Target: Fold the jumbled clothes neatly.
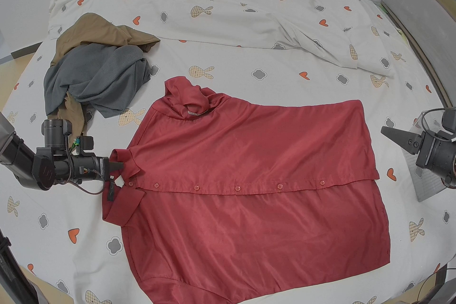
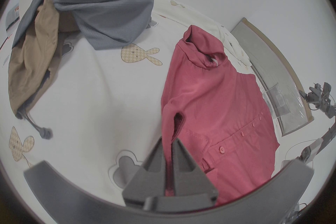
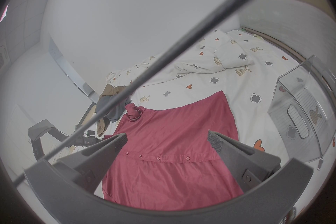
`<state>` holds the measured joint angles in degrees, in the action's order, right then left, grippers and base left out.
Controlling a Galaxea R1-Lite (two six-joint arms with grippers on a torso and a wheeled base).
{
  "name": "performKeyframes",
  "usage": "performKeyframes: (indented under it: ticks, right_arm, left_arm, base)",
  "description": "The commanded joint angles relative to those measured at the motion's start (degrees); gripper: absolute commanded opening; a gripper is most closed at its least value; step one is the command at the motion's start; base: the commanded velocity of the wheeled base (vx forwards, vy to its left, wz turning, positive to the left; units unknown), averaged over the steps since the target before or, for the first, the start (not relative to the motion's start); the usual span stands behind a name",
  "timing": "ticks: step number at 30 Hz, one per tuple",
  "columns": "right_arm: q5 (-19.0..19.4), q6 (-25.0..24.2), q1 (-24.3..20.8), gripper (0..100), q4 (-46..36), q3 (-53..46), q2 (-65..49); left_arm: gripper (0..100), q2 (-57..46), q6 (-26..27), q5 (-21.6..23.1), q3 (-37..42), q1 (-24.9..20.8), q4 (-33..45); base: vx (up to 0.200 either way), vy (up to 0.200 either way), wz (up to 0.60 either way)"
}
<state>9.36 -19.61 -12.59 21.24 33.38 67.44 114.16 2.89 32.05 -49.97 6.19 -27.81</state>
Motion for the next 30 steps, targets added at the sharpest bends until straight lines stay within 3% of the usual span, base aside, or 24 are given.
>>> performKeyframes:
  ticks: [1, 2, 11, 14, 15, 17, 18, 19, 21, 23, 26, 28, 29, 30]
  right_arm:
    - [0.04, 0.02, -0.15, 100, 0.03, 0.02, 0.15]
    - [0.04, 0.02, -0.15, 100, 0.03, -0.07, 0.15]
    - [-1.28, 0.28, -0.33, 100, -0.23, 0.11, 0.41]
    - [-13.76, 0.28, -6.92, 100, -10.07, 6.26, 2.00]
    - [-15.08, 0.19, -8.15, 100, -11.74, 7.23, 2.26]
    - [-21.05, 0.02, -15.80, 100, -20.44, 11.97, 4.63]
    - [-22.55, 0.02, -19.05, 100, -22.64, 13.12, 5.77]
    - [-22.81, 0.02, -19.58, 100, -22.99, 13.29, 6.04]
    - [-26.59, 0.28, -28.36, 100, -24.75, 14.08, 9.82]
    - [-28.61, 0.54, -33.46, 100, -25.28, 13.12, 12.54]
    - [-29.84, 1.07, -38.82, 100, -25.10, 10.04, 14.56]
    - [-30.10, 2.48, -41.46, 100, -25.02, 7.67, 14.56]
    - [-30.10, 2.92, -41.90, 100, -25.02, 6.96, 14.56]
    - [-30.10, 4.67, -42.87, 100, -24.93, 4.77, 14.39]
  left_arm:
    - [0, -1.31, 0.19, 0.03, -0.30, -0.04, 1.97]
    - [100, -1.40, 0.36, 0.03, -0.13, -0.13, 1.97]
    - [100, -7.91, 0.19, -0.85, 0.40, 2.33, 2.14]
    - [100, -20.56, 0.45, -6.82, 4.35, 2.95, 2.49]
    - [100, -22.58, 0.54, -7.70, 5.41, 2.16, 2.58]
    - [100, -29.26, 0.80, -10.43, 9.28, -4.35, 4.25]
    - [100, -31.81, 0.98, -11.57, 10.51, -7.25, 5.57]
    - [100, -32.34, 1.07, -11.66, 10.77, -7.69, 5.83]
    - [100, -38.84, 3.00, -17.11, 13.41, -17.18, 13.30]
    - [100, -41.74, 5.99, -24.67, 14.20, -25.18, 20.42]
    - [100, -44.73, 9.59, -36.18, 15.60, -35.20, 28.16]
    - [100, -46.58, 10.12, -40.66, 17.10, -41.79, 31.32]
    - [100, -46.84, 10.12, -40.93, 17.36, -42.58, 31.59]
    - [100, -48.51, 10.12, -41.19, 19.38, -47.24, 33.34]
  base:
    - [0.000, 0.000, 0.00]
    - [0.000, 0.000, 0.00]
    - [0.000, 0.000, 0.00]
    - [0.000, 0.000, 0.00]
    - [0.000, 0.000, 0.00]
    - [0.000, 0.000, 0.00]
    - [0.000, 0.000, 0.00]
    - [0.000, 0.000, 0.00]
    - [0.000, 0.000, 0.00]
    - [0.000, 0.000, 0.00]
    - [0.000, 0.000, 0.00]
    - [0.000, 0.000, 0.00]
    - [0.000, 0.000, 0.00]
    - [0.000, 0.000, 0.00]
